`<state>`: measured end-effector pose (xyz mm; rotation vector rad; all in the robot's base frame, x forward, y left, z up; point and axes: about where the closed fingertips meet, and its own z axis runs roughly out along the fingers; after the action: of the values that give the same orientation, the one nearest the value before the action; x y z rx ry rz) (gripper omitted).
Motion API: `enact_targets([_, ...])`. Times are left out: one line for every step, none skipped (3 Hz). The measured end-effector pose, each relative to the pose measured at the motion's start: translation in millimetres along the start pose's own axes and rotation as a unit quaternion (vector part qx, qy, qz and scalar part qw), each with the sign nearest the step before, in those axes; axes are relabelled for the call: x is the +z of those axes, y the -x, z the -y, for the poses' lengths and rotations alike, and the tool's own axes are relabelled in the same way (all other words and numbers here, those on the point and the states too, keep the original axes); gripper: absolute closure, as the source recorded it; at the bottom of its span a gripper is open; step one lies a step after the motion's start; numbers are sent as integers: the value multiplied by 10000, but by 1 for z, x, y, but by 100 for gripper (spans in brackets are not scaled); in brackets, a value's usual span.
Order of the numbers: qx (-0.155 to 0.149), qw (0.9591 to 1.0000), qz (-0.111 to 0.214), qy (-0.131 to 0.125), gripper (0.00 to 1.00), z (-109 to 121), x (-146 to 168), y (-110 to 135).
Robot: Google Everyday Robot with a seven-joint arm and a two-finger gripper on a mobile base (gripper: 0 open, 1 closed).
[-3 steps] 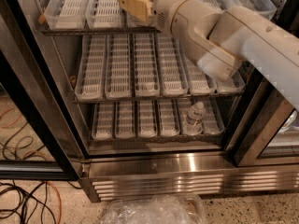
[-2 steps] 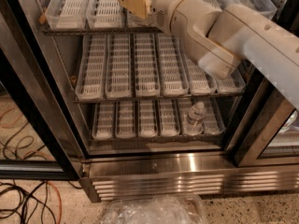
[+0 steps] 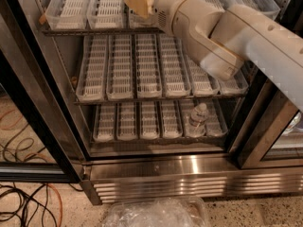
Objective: Pick 7up can from top shelf of fridge
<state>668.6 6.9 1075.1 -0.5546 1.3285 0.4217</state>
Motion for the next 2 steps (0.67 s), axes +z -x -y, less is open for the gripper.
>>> enact_targets([0, 10000, 0, 0, 90, 0, 0, 0])
enact_targets([52, 9999, 30, 107, 100, -15, -13, 3])
